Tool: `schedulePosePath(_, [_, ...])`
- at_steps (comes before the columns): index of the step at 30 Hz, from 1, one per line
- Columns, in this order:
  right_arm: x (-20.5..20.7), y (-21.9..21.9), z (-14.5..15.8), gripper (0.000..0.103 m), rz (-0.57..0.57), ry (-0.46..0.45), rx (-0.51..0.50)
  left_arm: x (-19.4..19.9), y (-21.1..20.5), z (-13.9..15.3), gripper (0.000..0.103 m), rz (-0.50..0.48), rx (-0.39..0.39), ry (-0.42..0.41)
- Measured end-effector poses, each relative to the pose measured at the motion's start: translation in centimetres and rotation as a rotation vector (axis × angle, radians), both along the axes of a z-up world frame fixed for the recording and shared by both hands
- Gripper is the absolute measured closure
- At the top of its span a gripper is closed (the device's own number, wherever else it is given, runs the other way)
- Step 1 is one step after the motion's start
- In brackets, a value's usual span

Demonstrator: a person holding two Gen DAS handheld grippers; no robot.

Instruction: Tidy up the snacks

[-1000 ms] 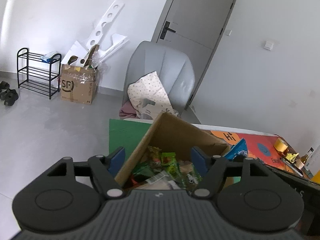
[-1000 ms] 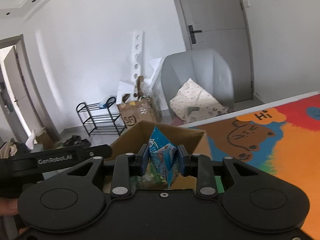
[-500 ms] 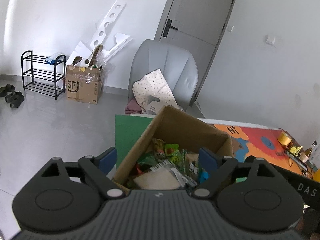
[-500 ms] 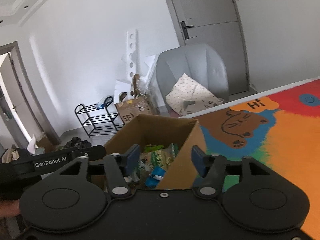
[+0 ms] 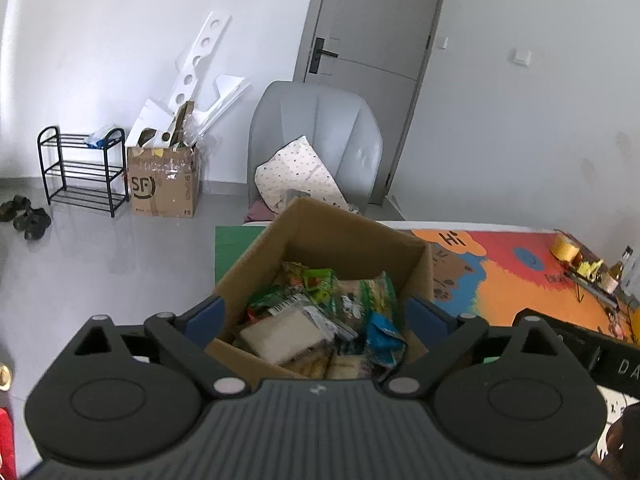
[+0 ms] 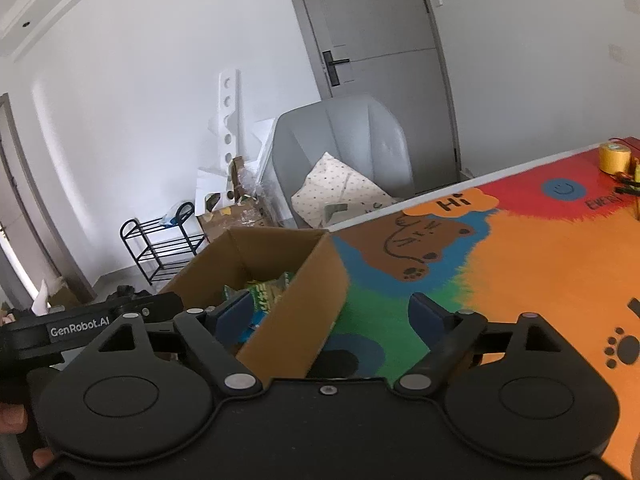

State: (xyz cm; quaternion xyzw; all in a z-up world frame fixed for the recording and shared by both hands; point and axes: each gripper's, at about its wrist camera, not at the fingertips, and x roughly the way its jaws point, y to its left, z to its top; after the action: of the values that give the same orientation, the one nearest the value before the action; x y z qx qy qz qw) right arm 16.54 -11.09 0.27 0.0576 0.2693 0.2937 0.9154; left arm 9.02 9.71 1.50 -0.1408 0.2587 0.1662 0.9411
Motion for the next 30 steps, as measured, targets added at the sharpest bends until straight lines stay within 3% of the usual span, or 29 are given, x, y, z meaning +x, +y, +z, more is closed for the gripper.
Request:
schedulePosePath(12, [-1.2, -4.1, 0.0, 0.006, -0.045, 0.008, 0.023, -1.6, -3.3, 0.2, 0.004, -0.029, 0.022, 0.016])
schedulePosePath(30, [-3.9, -8.7, 0.6, 0.005, -0.076, -0.01, 0.054, -4.4, -7.0, 1.3, 0.0, -0.099, 0.05, 0.006])
